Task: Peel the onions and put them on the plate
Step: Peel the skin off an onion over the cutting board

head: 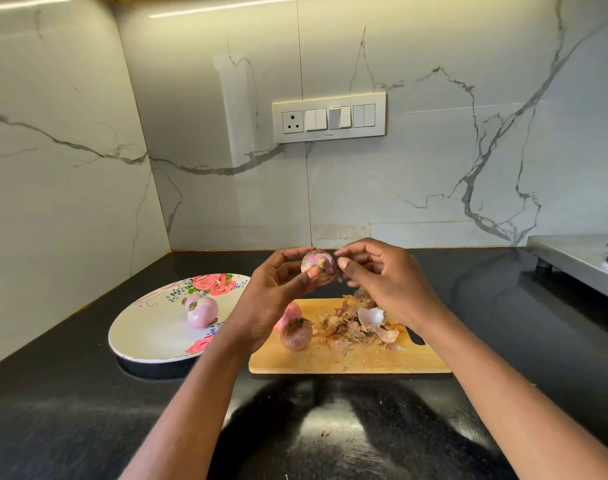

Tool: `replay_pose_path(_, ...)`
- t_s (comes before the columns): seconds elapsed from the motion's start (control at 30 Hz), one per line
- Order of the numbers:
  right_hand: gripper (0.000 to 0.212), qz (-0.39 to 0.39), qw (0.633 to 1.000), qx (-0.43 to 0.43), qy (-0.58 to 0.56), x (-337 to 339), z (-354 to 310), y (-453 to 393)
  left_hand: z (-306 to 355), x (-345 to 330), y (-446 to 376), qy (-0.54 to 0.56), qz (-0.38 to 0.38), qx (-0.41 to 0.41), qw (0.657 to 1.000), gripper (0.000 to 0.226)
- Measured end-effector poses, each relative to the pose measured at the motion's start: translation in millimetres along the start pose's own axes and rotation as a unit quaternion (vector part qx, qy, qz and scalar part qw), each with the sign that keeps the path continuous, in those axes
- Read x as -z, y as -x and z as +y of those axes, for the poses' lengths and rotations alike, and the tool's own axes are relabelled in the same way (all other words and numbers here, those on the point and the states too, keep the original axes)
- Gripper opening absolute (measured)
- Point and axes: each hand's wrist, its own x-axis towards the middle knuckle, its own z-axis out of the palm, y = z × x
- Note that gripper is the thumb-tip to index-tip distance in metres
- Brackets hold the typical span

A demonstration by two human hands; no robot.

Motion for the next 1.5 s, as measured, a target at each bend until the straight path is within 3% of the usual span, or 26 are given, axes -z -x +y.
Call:
replay_pose_path(0.17, 0.021, 0.0, 0.999, 0.006, 0.033, -2, 4, 1, 1, -1, 0, 0.001, 0.006, 0.001, 1.0, 0.047)
replay_pose_path(0.33, 0.021, -0.021, 1.0, 0.02, -0.008, -6, -1, 2, 0, -2, 0, -0.006, 0.005, 0.002, 1.0, 0.048)
replay_pose_path(0.73, 0.008, 0.093, 0.987, 0.101, 0.078, -20, 3, 8, -1, -5, 2, -0.012, 0.01, -0.011, 1.0, 0.049)
replay_pose_path(1.1, 0.011, 0.15, 0.977, 0.108, 0.103, -28, -2, 9, 0, -5, 2, 0.077, -0.006, 0.0, 0.997, 0.043)
replay_pose_path(1.33, 0.007, 0.069, 0.996, 0.02, -0.053, -11, -5, 4, 1, -6, 1, 0.087, 0.009, 0.007, 0.996, 0.044)
replay_pose_path(1.5, 0.008, 0.028, 0.995, 0.011, -0.093, -15, -3, 1, 2, -6, 1, 0.102, 0.013, 0.007, 0.995, 0.044)
